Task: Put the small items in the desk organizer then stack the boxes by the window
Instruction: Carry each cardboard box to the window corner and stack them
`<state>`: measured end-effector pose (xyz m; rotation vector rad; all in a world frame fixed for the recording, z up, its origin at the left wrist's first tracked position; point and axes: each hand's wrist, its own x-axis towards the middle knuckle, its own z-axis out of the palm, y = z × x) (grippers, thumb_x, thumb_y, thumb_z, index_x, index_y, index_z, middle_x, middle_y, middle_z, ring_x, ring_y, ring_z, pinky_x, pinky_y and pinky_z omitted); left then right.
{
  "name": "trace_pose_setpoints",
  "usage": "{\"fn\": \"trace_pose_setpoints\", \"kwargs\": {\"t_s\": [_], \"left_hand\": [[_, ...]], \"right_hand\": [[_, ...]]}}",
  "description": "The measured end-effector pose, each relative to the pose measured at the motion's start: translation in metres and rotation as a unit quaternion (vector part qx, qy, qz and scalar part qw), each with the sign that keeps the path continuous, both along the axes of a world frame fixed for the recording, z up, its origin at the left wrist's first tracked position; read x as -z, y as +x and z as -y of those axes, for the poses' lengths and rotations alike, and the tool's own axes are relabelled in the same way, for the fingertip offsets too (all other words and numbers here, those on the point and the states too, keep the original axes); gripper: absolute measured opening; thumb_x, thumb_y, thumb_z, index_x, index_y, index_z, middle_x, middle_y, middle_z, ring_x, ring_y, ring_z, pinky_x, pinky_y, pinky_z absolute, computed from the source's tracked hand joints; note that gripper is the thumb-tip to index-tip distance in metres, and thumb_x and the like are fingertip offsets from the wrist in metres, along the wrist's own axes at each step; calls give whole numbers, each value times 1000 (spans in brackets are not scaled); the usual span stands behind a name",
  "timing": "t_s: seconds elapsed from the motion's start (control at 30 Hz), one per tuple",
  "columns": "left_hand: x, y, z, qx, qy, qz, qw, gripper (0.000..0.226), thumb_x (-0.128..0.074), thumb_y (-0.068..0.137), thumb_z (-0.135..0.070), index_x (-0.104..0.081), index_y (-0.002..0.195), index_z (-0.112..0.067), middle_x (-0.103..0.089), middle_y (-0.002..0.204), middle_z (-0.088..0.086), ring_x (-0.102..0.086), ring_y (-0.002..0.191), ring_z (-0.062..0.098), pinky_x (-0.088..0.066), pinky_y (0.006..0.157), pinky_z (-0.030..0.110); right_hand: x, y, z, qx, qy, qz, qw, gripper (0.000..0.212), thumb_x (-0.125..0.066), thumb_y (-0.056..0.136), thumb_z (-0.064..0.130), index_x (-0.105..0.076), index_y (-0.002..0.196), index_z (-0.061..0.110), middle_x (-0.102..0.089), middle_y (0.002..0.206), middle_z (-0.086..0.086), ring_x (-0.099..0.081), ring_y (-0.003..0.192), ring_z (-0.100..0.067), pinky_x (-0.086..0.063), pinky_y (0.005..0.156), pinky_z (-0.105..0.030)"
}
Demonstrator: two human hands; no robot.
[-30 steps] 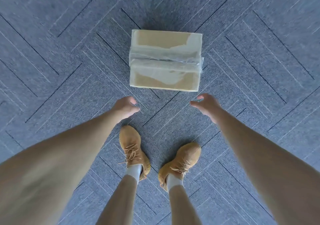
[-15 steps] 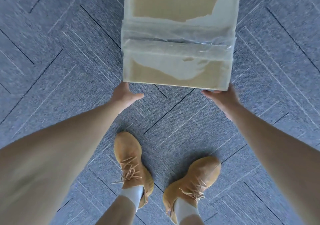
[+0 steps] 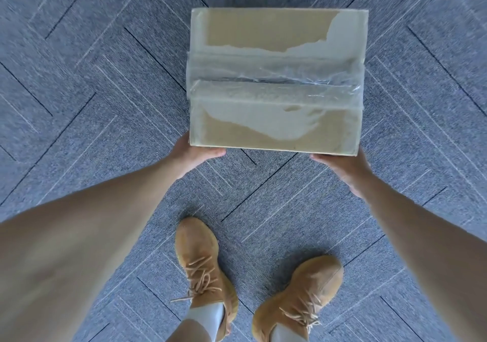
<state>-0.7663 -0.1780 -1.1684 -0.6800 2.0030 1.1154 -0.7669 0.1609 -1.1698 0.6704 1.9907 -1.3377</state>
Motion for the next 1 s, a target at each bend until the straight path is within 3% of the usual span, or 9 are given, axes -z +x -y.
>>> {"fn": "trace_pose_setpoints", "kwargs": {"t_s": [0.1,0.2,0.3,0.37,0.53,0.63,0.73,0.87,1.0], "left_hand": [[-14,-5,-3,-35,23,-3,999,45,-85,73,-12,-59,110,-20,-65,99,-7,-61,94,7,-48,86,20],[-33,-15,-5,-71,62,14,995,48,-86,69,-9,-64,111,-16,-72,100,-6,-64,91,1,-47,84,17],[-54,-22,-3,-90,65,8,994,58,-88,66,-8,-64,118,-13,-73,114,1,-66,102,13,-48,94,28],[-69,-25,1,-89,51,9,995,60,-91,64,-12,-64,118,-13,-72,117,1,-64,108,18,-47,102,39],[-121,-34,13,-90,84,17,992,76,-92,65,-21,-51,129,-20,-63,127,0,-55,120,27,-51,94,58],[-155,-38,23,-103,111,22,988,72,-90,68,-19,-50,129,-22,-64,125,-1,-55,122,28,-46,98,64],[-192,-54,37,-123,121,11,985,74,-89,68,-14,-50,131,-18,-65,125,2,-57,122,28,-50,94,63],[-267,-92,67,-121,119,-28,985,77,-90,68,-18,-50,133,-21,-66,125,-1,-59,119,27,-59,80,49],[-358,-131,103,-107,114,-80,985,72,-90,68,-26,-53,130,-27,-69,120,-8,-61,116,19,-58,81,48]], "right_hand": [[-19,-8,-1,-8,3,4,1000,76,-89,57,26,-58,125,12,-70,105,3,-63,111,-25,-45,106,-55],[-42,-20,-1,-15,-13,-4,1000,71,-87,66,13,-56,129,6,-70,107,0,-63,108,-23,-46,106,-46],[-70,-34,1,-35,-35,-10,999,68,-85,68,10,-58,130,6,-70,114,-6,-66,97,-13,-45,99,-35],[-89,-43,5,-40,-52,-11,998,72,-87,63,18,-59,128,7,-70,104,3,-63,89,-1,-41,95,-31],[-139,-68,17,-59,-60,-13,996,85,-90,51,43,-58,125,17,-76,103,6,-67,102,-12,-41,105,-45],[-177,-83,28,-61,-60,-21,996,79,-90,59,34,-54,127,19,-75,108,2,-67,107,-19,-40,108,-54],[-215,-102,42,-62,-59,-34,996,74,-88,66,25,-53,130,16,-74,108,3,-66,104,-14,-40,108,-50],[-284,-143,69,-72,-63,-61,994,67,-87,70,21,-56,128,16,-74,103,9,-66,96,-4,-43,103,-41],[-366,-188,105,-104,-53,-105,988,76,-91,61,41,-59,127,21,-76,104,10,-69,102,-13,-46,103,-46]]}}
